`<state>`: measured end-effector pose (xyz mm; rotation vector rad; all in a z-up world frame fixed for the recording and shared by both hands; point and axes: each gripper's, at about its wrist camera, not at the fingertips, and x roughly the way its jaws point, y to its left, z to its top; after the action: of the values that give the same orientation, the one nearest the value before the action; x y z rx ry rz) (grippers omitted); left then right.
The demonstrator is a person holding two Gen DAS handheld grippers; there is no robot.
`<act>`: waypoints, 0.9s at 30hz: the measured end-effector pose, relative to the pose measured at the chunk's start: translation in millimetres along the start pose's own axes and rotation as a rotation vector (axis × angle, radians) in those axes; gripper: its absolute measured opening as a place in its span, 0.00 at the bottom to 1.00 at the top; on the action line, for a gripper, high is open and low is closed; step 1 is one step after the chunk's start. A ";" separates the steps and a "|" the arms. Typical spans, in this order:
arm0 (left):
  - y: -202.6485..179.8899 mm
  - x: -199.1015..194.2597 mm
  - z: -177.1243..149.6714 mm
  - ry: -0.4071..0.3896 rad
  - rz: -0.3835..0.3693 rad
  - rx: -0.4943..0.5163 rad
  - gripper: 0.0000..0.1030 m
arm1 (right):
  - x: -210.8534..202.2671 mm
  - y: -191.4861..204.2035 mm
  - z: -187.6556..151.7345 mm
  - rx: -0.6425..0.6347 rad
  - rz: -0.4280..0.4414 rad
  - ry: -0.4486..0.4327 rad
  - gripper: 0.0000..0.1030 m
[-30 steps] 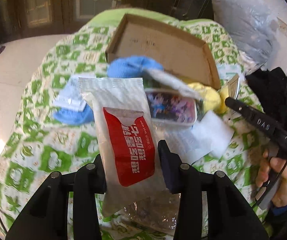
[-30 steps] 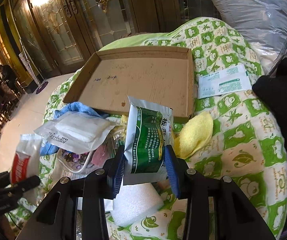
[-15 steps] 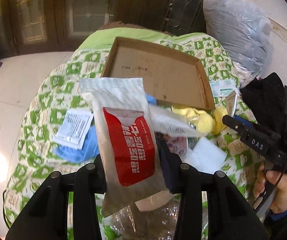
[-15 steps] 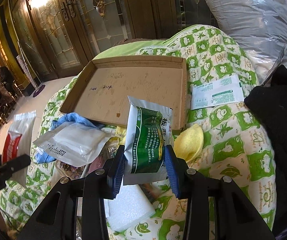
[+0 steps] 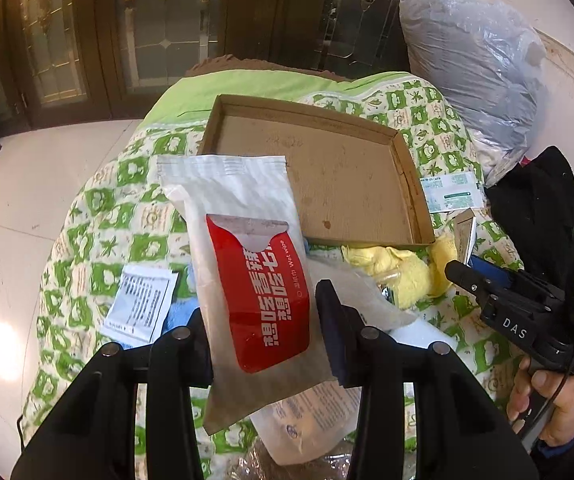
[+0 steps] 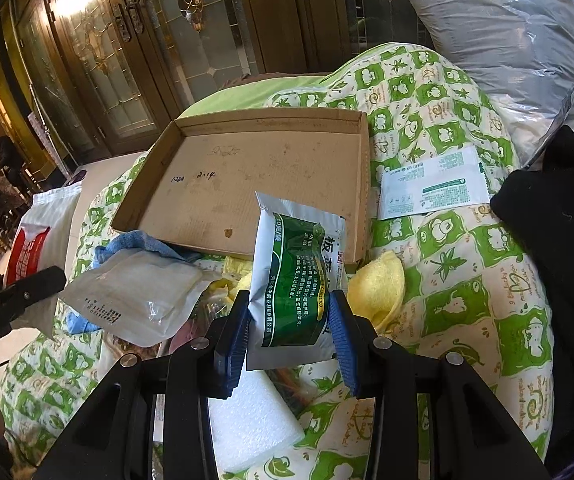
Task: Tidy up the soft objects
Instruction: 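Carry the wet-wipe packet and green sachet over the cardboard lid with both tools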
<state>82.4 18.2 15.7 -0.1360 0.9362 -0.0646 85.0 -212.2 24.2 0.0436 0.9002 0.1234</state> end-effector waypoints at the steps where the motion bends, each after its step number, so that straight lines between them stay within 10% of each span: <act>1: -0.9 1.3 1.6 0.000 0.002 0.004 0.38 | 0.7 0.2 1.1 0.000 0.000 -0.001 0.37; 27: -6.5 49.3 44.7 0.018 0.075 0.070 0.38 | 44.3 1.9 34.9 -0.016 -0.073 0.027 0.37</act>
<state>147.7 10.1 3.5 -0.0362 0.9550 -0.0295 139.4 -204.3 11.6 -0.0054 0.9261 0.0637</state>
